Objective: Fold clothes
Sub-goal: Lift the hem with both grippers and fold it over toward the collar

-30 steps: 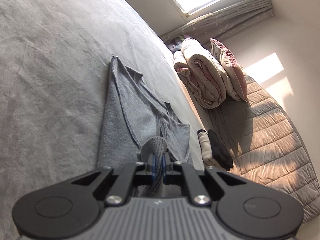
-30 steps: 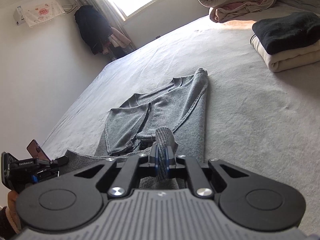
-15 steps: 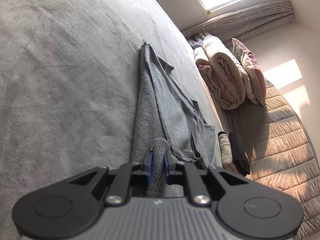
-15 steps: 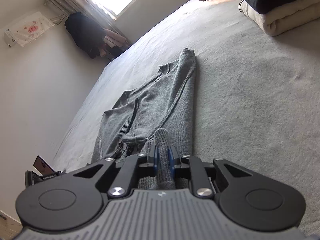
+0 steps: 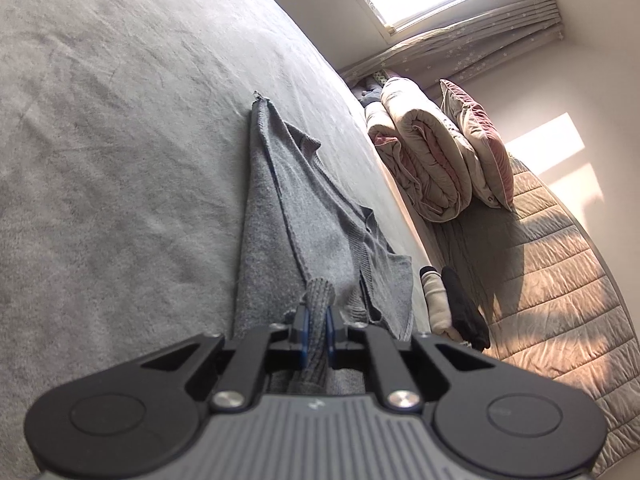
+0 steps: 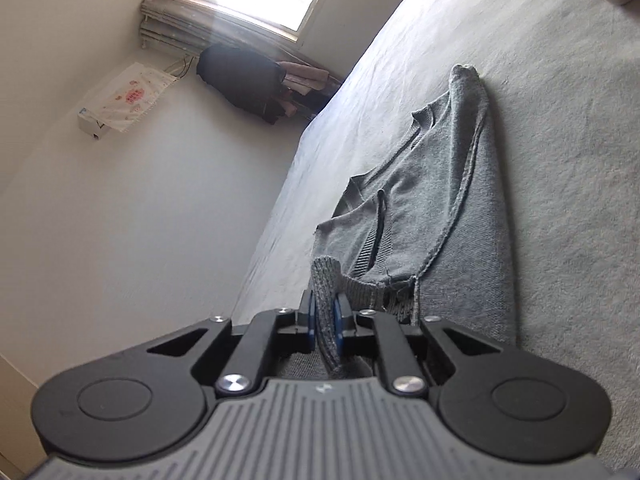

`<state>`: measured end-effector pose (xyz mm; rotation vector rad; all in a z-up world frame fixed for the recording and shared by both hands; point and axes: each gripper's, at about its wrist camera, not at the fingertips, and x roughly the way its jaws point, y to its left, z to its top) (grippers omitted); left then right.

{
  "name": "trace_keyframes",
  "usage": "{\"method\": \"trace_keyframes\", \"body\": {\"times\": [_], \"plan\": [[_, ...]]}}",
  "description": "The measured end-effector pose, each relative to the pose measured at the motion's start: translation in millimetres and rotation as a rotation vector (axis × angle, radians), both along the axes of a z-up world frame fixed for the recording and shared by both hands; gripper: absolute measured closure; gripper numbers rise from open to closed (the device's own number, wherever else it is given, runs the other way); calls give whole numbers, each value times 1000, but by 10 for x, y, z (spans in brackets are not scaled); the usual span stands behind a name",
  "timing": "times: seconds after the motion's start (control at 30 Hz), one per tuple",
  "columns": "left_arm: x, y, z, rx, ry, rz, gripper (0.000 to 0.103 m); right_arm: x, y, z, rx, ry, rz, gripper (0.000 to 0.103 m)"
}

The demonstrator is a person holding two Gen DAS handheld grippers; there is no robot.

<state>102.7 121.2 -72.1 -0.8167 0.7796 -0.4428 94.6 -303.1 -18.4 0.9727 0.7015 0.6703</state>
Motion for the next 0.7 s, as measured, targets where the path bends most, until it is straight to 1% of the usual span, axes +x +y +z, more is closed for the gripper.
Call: {"method": "trace_keyframes", "body": {"times": [0.03, 0.1, 0.17, 0.2, 0.3, 0.37, 0.4, 0.43, 0.5, 0.53, 0.63, 0.7], "plan": [[2, -5, -1, 11, 3, 2, 95, 3, -40, -20, -22, 27, -28, 90], [9, -10, -24, 40, 18, 14, 95, 34, -70, -52, -134, 83, -88, 90], [12, -5, -39, 41, 24, 21, 95, 45, -92, -81, -242, 113, -132, 90], [15, -2, -40, 39, 25, 23, 95, 37, -82, -63, -267, 108, -140, 93], [-6, 3, 13, 40, -13, 27, 96, -3, -24, 36, -302, 61, -144, 93], [-36, 38, 36, 8, -43, 49, 96, -47, 8, 130, -315, 14, -151, 93], [-39, 54, 38, 0, -48, 58, 96, -53, 27, 144, -338, 5, -155, 93], [-37, 62, 38, 13, -45, 70, 96, -51, 47, 140, -369, 4, -158, 93], [-13, 38, -3, 67, -15, 79, 96, -47, 88, 131, -432, 1, -165, 93], [-17, 21, -19, 84, -14, 81, 96, -45, 109, 127, -463, -1, -168, 93], [-33, -16, 25, 128, -26, 84, 95, -16, 187, 38, -508, -3, -164, 93], [-46, -24, 103, 156, -38, 87, 94, -14, 190, 58, -511, -8, -166, 89]]}}
